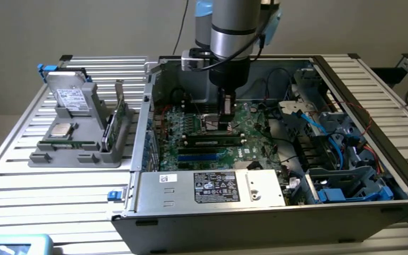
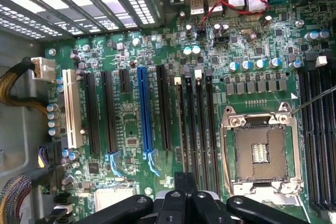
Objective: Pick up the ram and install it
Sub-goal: 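Press down the ram until it locks into place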
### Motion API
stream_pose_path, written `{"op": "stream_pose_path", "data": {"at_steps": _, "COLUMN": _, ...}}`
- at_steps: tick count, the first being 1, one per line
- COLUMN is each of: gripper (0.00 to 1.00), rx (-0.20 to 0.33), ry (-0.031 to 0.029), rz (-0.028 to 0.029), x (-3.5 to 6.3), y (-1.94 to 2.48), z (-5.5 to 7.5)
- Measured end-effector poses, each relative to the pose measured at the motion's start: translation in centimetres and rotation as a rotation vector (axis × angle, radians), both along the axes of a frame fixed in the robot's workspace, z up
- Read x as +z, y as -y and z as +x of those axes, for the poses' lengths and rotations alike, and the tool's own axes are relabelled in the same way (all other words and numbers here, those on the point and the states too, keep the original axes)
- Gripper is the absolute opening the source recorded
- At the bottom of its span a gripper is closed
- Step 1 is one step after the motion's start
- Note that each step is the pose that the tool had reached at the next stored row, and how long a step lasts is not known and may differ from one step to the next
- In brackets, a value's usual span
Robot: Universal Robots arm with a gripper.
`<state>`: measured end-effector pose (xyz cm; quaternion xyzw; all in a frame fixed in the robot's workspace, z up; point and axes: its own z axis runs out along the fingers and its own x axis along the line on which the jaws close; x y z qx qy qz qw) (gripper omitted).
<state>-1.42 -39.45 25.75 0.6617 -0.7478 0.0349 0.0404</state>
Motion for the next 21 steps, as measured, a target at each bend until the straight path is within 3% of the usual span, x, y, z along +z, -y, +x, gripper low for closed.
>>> {"op": "stream_pose_path", "data": {"at_steps": 21, "gripper": 0.11, "rx": -0.304, "ry": 0.0000, "rz": 0.0030, "x": 0.00, "y": 0.00, "z": 0.00}}
